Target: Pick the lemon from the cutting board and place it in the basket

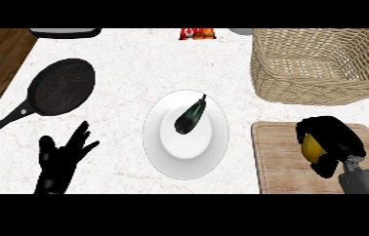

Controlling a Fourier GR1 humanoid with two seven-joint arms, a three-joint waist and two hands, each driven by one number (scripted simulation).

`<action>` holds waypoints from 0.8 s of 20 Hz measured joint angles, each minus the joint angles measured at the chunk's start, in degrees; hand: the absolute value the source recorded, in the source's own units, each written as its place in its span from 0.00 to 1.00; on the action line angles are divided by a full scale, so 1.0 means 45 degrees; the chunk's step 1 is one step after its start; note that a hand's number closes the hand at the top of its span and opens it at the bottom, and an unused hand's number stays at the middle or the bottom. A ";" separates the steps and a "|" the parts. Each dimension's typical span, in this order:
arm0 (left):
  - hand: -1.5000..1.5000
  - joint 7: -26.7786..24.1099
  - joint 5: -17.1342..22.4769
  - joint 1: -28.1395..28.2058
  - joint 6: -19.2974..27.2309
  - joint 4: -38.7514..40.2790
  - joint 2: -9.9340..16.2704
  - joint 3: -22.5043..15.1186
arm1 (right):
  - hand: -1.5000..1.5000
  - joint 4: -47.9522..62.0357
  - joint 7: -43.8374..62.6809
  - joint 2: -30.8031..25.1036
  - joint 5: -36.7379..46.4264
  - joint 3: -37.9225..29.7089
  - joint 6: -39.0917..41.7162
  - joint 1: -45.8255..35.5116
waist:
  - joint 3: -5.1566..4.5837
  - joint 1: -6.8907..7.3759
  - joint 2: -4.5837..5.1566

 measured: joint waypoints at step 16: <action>0.50 0.0404 0.0013 -0.0088 -0.0094 -0.0131 -0.0060 0.0082 | 1.00 -0.3252 0.8861 0.5882 0.0003 0.4592 -0.2228 -0.1336 | 0.0095 0.0025 0.0072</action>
